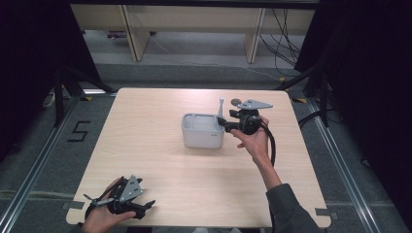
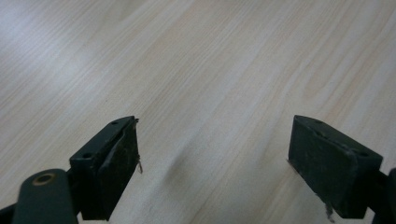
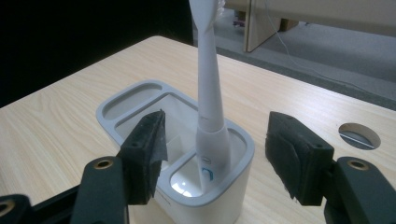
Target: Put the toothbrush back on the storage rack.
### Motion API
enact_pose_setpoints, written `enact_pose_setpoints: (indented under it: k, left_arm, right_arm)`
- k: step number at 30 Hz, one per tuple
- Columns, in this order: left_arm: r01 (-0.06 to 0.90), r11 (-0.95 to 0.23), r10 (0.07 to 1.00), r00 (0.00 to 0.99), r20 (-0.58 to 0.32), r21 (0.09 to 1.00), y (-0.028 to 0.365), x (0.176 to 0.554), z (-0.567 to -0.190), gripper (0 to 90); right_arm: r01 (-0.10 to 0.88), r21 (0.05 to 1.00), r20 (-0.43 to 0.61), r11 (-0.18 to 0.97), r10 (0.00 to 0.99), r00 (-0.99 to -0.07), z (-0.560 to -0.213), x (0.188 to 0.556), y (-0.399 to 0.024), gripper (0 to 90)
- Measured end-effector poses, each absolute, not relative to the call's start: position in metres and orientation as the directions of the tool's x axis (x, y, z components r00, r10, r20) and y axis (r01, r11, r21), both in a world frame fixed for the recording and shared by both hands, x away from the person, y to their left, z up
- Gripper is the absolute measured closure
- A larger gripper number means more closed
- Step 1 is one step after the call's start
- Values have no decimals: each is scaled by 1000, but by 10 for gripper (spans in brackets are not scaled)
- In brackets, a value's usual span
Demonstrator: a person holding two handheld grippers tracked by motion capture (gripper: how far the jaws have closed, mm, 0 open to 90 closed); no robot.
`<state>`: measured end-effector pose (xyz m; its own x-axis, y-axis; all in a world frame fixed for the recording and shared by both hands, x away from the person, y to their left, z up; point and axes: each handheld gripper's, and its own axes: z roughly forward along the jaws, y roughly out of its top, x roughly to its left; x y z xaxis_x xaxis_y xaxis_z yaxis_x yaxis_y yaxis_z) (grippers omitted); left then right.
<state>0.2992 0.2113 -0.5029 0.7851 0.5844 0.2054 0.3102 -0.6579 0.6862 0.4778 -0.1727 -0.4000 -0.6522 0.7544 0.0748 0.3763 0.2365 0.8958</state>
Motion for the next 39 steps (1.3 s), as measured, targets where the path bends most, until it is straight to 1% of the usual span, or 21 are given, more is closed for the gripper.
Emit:
enact_pose_setpoints:
  k: [1, 6, 7, 8, 10, 11, 12, 15, 16, 17, 22, 23, 24, 25, 30, 31, 32, 33, 35, 36, 39]
  left_arm:
    - [314, -655, 587, 784, 202, 688, 211, 299, -503, 157]
    - [309, -658, 584, 785, 207, 686, 211, 299, -503, 157]
    - [314, -655, 587, 784, 202, 687, 211, 299, -503, 157]
    - [312, -657, 585, 785, 203, 686, 211, 299, -503, 157]
    - [317, -653, 590, 783, 199, 688, 211, 299, -503, 157]
    - [303, -673, 573, 790, 218, 675, 212, 300, -502, 157]
    - [309, -659, 583, 785, 206, 686, 211, 299, -503, 157]
    - [313, -656, 587, 783, 204, 687, 211, 299, -503, 157]
    - [314, -655, 588, 783, 202, 687, 211, 299, -503, 157]
    - [312, -655, 587, 783, 203, 688, 211, 299, -503, 157]
    - [309, -658, 584, 784, 207, 687, 211, 299, -503, 157]
    - [311, -653, 587, 784, 202, 691, 211, 299, -503, 157]
    - [311, -656, 586, 784, 205, 688, 211, 299, -503, 157]
    - [310, -668, 580, 787, 211, 677, 212, 299, -502, 157]
    - [310, -661, 583, 785, 208, 683, 212, 299, -503, 157]
    - [309, -652, 587, 784, 204, 692, 211, 299, -503, 157]
    - [310, -656, 587, 783, 207, 689, 211, 299, -503, 157]
    - [309, -651, 588, 783, 204, 693, 211, 299, -503, 157]
    - [303, -666, 578, 787, 214, 682, 212, 299, -502, 157]
    - [305, -662, 581, 786, 211, 684, 211, 299, -502, 157]
    - [307, -649, 588, 783, 203, 696, 211, 298, -502, 157]
  right_arm:
    - [398, 890, 100, 223, 755, -648, -399, 476, -173, 387]
    - [375, 896, 75, 236, 753, -653, -400, 473, -176, 374]
    - [397, 890, 98, 223, 757, -646, -400, 471, -177, 367]
    - [381, 894, 82, 235, 751, -655, -400, 471, -178, 363]
    - [395, 893, 107, 215, 752, -651, -400, 469, -178, 360]
    - [374, 897, 76, 234, 753, -654, -399, 469, -181, 357]
    - [393, 893, 104, 220, 748, -655, -399, 467, -180, 354]
    - [382, 898, 98, 218, 747, -658, -399, 465, -182, 345]
    - [398, 893, 113, 211, 750, -651, -398, 463, -182, 340]
    - [381, 900, 105, 213, 743, -661, -399, 463, -182, 334]
    - [403, 889, 116, 216, 747, -655, -398, 457, -184, 307]
    - [384, 895, 97, 227, 742, -664, -399, 457, -185, 301]
    - [407, 889, 128, 211, 738, -663, -399, 455, -184, 296]
    - [391, 891, 101, 229, 741, -664, -399, 455, -185, 292]
    - [387, 890, 93, 241, 735, -672, -400, 447, -184, 292]
    - [367, 898, 89, 242, 718, -690, -401, 447, -184, 292]
    - [399, 886, 111, 235, 729, -676, -400, 443, -183, 292]
    - [367, 894, 77, 256, 720, -689, -401, 444, -184, 292]
    - [386, 887, 90, 252, 727, -681, -401, 441, -184, 292]
    - [354, 898, 64, 262, 719, -692, -402, 442, -184, 292]
    - [385, 887, 92, 254, 721, -687, -404, 438, -184, 292]
